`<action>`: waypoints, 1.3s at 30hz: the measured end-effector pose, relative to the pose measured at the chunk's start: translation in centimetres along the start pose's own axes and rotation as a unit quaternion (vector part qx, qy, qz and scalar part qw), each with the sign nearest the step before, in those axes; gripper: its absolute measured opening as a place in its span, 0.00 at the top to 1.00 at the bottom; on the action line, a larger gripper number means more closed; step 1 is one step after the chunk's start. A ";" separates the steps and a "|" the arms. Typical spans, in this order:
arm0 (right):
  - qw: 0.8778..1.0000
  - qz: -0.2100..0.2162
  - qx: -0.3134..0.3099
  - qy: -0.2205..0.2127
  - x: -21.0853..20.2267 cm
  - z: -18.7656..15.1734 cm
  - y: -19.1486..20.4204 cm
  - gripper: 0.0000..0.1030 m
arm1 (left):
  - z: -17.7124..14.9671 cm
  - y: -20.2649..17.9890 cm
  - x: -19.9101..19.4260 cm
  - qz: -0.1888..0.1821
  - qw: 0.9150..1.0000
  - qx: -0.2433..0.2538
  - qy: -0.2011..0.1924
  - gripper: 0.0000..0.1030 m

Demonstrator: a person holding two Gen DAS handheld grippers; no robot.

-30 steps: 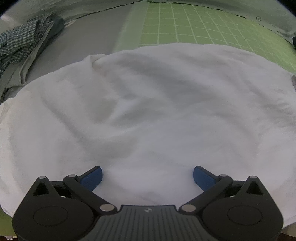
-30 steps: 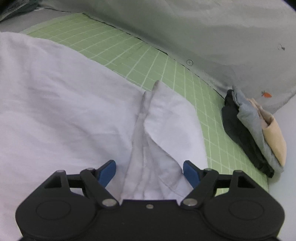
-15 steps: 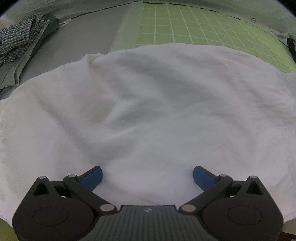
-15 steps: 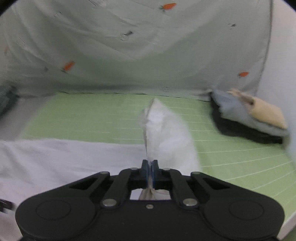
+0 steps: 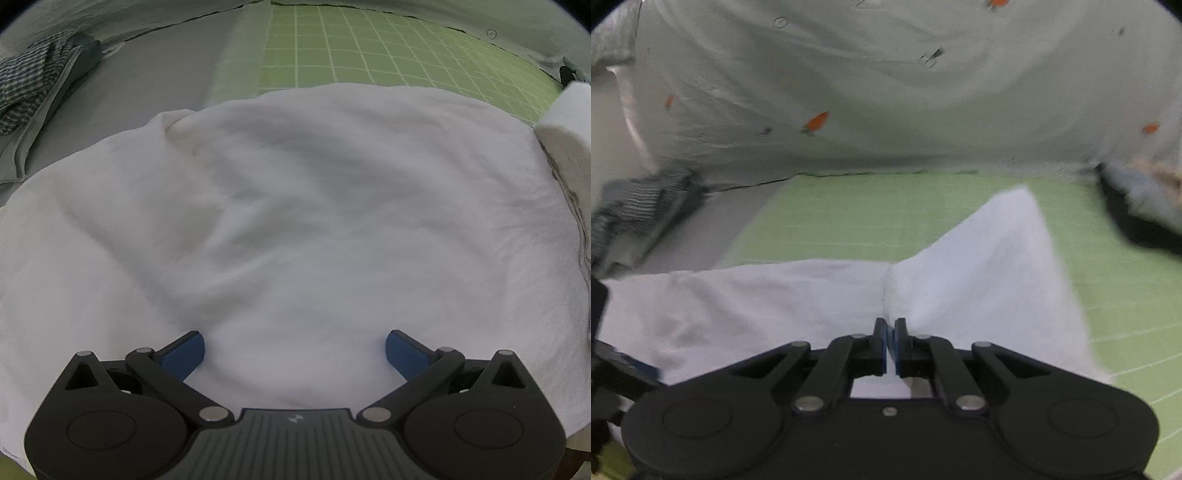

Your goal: Fold clothes

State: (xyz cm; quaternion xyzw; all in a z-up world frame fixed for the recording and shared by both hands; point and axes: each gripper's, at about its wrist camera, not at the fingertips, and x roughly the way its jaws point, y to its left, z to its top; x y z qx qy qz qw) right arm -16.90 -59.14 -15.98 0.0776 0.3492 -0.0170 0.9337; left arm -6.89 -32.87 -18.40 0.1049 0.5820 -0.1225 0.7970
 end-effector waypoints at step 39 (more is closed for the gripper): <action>0.985 -0.146 -0.040 0.077 2.7 -2.8 -5.3 0.87 | -0.6 -0.6 -0.2 0.002 1.000 -0.008 -0.012 0.00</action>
